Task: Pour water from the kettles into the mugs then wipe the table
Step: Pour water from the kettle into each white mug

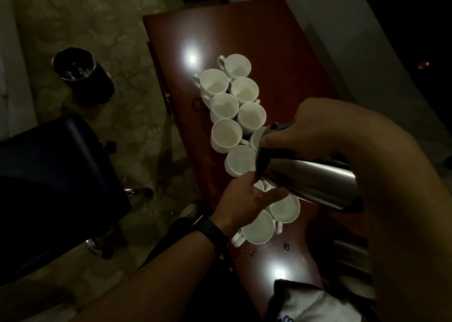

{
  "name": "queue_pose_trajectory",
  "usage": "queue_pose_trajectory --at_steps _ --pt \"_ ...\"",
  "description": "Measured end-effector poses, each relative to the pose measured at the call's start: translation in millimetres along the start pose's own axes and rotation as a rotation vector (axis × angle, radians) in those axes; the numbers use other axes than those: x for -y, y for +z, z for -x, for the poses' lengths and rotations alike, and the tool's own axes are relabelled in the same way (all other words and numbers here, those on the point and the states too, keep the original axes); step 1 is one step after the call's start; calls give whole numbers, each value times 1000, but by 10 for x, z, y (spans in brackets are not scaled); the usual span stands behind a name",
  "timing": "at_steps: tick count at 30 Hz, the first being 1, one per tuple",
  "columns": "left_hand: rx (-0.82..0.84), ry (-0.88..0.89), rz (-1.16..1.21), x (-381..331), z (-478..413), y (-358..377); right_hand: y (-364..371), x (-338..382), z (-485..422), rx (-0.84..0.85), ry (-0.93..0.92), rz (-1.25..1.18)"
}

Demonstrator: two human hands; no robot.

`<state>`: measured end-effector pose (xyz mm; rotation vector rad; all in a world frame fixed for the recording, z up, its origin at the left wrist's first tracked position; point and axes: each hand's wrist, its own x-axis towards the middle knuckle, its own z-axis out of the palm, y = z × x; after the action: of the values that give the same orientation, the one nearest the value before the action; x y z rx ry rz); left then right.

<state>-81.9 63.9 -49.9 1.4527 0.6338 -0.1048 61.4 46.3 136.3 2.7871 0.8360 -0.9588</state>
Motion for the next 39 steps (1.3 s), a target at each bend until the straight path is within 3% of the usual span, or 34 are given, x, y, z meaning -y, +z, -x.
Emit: queue_pose_trajectory --at_steps 9,17,29,39 --pt "20 9 4 -55 22 -25 -5 -63 28 2 55 -68" --pt "-58 140 23 -183 81 -103 40 -461 319 -36 170 -505" --pt "27 168 18 -243 152 -32 340 -846 705 -112 256 -876" --pt "147 48 -36 -60 464 304 514 -1111 963 -57 200 -830"
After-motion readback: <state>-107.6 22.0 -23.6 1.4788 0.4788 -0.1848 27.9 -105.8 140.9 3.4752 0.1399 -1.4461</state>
